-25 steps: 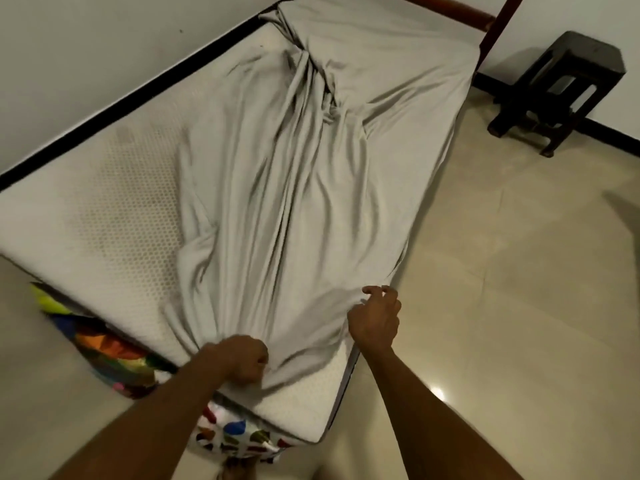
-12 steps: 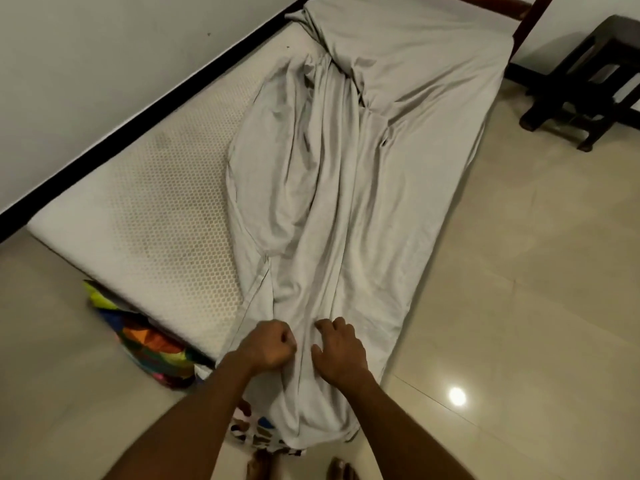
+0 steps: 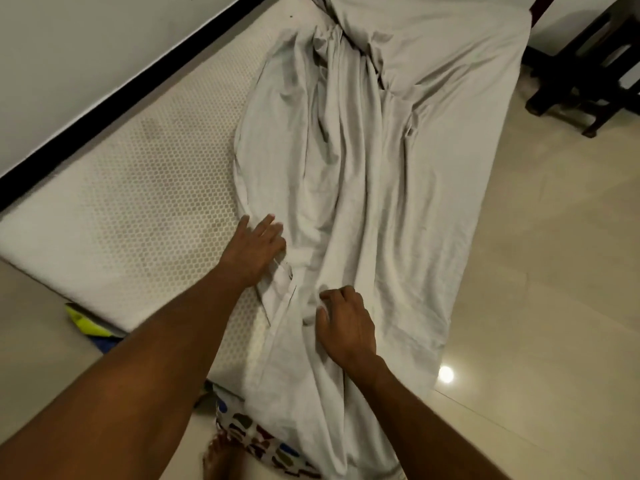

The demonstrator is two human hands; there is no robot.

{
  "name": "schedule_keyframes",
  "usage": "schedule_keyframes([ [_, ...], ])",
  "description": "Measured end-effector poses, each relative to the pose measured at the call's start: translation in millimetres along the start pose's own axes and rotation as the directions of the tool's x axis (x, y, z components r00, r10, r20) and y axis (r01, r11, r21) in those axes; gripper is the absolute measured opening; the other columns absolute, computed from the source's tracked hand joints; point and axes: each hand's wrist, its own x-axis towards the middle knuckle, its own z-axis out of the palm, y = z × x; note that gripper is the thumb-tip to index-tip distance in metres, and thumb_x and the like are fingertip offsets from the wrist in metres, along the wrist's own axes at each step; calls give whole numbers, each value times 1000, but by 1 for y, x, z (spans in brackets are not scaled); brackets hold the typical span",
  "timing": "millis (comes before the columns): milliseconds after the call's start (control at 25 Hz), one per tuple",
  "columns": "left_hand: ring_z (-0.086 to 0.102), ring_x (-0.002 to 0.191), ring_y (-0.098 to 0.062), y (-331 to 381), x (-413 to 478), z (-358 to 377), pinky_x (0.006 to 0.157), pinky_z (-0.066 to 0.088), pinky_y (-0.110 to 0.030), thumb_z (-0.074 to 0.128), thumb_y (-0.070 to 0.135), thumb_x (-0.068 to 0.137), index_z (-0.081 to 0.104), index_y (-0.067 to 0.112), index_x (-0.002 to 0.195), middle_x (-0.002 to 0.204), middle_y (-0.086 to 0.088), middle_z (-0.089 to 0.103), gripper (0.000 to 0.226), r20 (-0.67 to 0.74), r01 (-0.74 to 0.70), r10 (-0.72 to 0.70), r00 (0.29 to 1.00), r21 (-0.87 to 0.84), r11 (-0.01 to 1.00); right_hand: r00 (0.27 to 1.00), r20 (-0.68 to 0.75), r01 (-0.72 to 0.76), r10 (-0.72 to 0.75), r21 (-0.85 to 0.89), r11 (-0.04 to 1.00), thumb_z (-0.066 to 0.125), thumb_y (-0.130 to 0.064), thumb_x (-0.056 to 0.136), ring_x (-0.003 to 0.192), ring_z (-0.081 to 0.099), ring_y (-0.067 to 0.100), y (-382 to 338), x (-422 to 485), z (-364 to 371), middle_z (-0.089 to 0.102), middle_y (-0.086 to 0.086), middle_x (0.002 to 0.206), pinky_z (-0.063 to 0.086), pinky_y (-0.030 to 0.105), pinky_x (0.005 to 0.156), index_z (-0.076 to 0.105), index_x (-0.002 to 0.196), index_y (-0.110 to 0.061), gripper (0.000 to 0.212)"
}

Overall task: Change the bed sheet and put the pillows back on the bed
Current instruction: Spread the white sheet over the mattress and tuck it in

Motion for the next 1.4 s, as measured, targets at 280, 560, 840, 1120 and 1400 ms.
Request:
schedule_keyframes([
  [280,67,89,-27,-88,-23,-22,86,47,-41,42,48,106,57,20,109,93,-4,69,31,201,-139,197,960,-268,953,988,152,17,-19,13,1000,48,-75,87,125,48,23,-110,47,46,49,1,139,49,46,100,44,149,-22,82],
  [560,62,104,-24,-172,-57,-28,79,39,-34,62,37,99,46,30,147,143,0,51,52,333,-148,199,922,-173,974,972,227,32,-67,153,988,37,-31,93,99,65,28,-188,45,78,68,9,109,54,41,89,68,121,-14,45],
  [840,51,143,-27,-241,-38,-15,118,19,-51,71,19,92,73,31,110,125,6,74,22,-26,-366,367,930,32,930,964,248,80,-98,81,993,34,-31,87,105,64,23,-169,7,77,69,-1,117,50,35,89,63,132,-25,54],
  [1120,70,110,-34,-262,-74,-26,100,50,-38,60,45,97,72,22,121,110,-7,74,35,463,-165,159,872,-28,986,923,384,60,-24,-83,995,42,-18,92,106,64,18,-173,-7,87,67,-8,114,47,31,84,52,138,-35,50],
  [1400,55,132,-27,-270,-164,-16,115,41,-38,80,81,64,42,21,156,151,-7,53,116,993,394,87,-81,-48,918,829,543,182,-133,-37,983,48,-41,90,119,63,23,-185,-19,85,70,-6,129,48,33,90,58,132,-39,43],
])
